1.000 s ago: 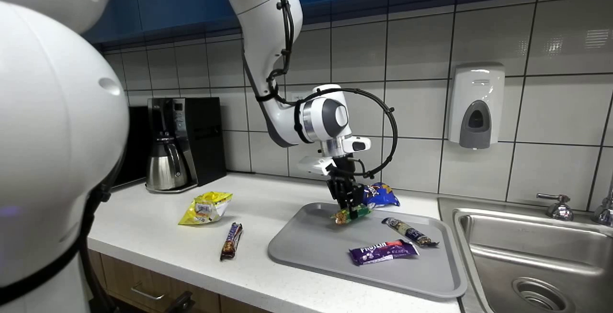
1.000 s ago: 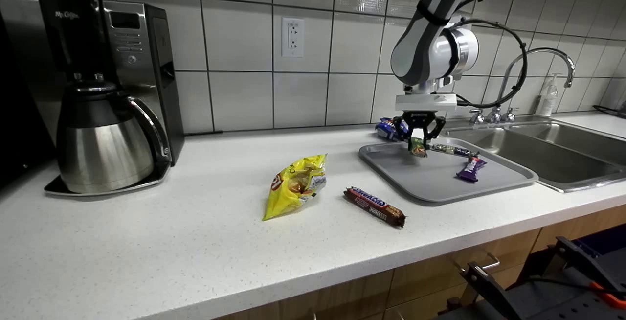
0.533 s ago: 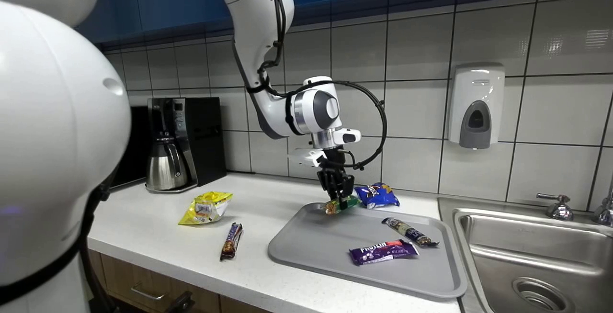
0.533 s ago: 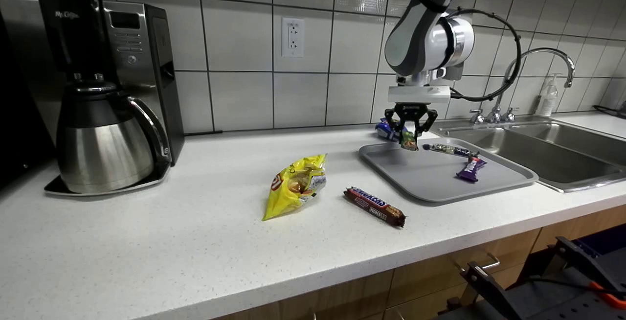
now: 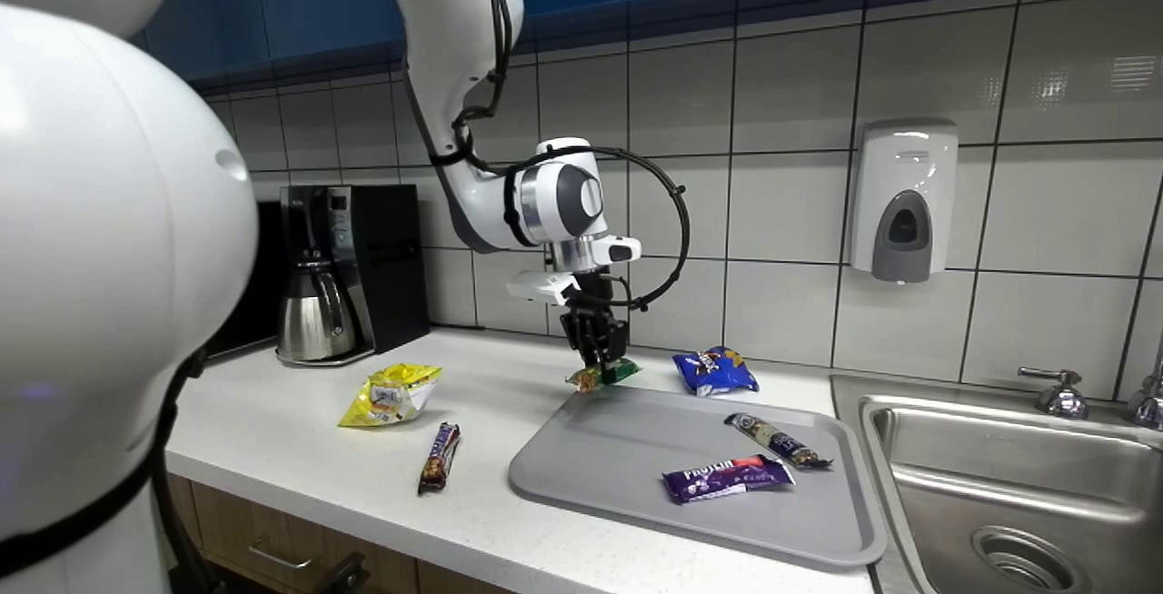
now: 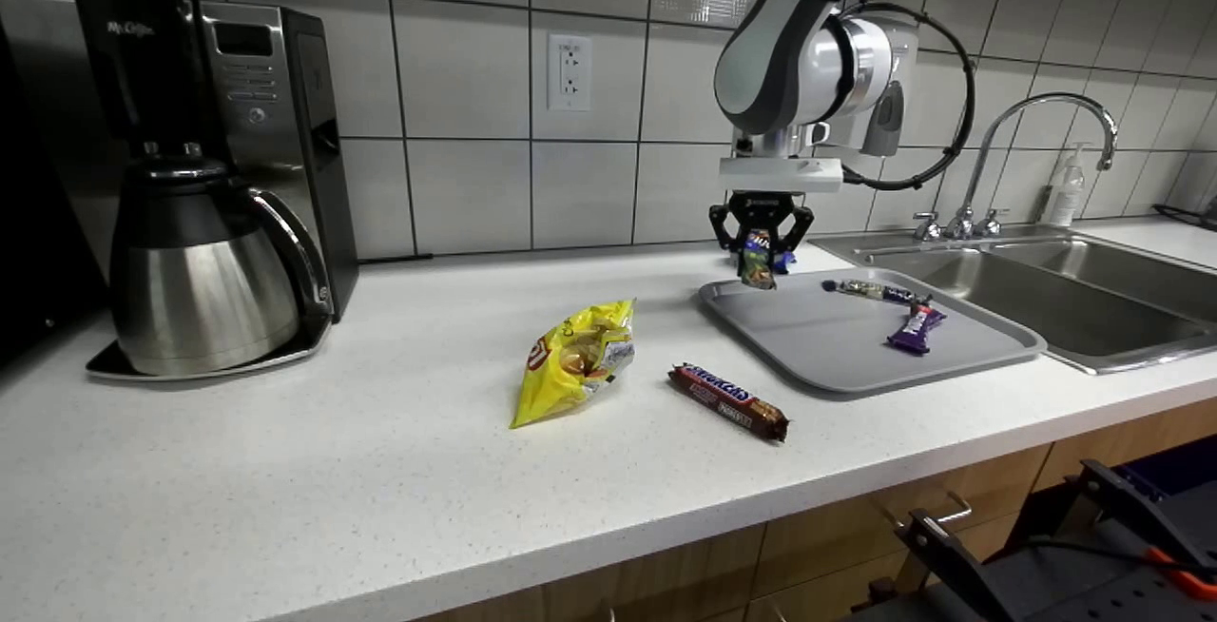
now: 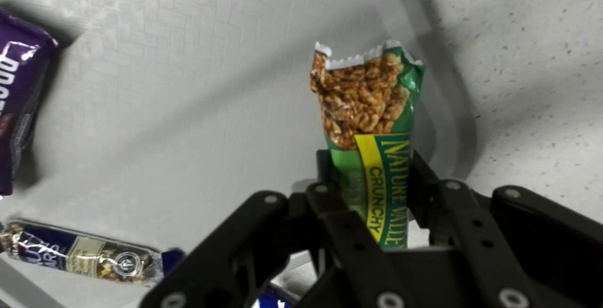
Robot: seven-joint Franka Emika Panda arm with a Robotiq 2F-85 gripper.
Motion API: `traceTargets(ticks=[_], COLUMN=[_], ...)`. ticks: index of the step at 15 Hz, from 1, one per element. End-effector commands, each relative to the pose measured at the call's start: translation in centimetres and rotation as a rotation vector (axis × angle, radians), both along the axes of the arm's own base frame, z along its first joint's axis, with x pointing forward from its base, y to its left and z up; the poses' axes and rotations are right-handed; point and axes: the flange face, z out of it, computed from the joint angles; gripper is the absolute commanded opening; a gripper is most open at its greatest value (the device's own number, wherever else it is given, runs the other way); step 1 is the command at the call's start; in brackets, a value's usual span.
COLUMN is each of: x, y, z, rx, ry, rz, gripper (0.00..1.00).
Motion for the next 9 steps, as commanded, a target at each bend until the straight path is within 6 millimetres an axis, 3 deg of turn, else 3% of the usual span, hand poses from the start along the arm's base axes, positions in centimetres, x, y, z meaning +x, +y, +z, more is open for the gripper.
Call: traceTargets(ticks=[1,9], x=[-0.9,-1.6], y=[2.6,8.7], z=[1.4,0.9], rx=[0.015,0.039], ry=[0.013,0.024], rz=[0.015,0.083], gripper=[0.13,0.13])
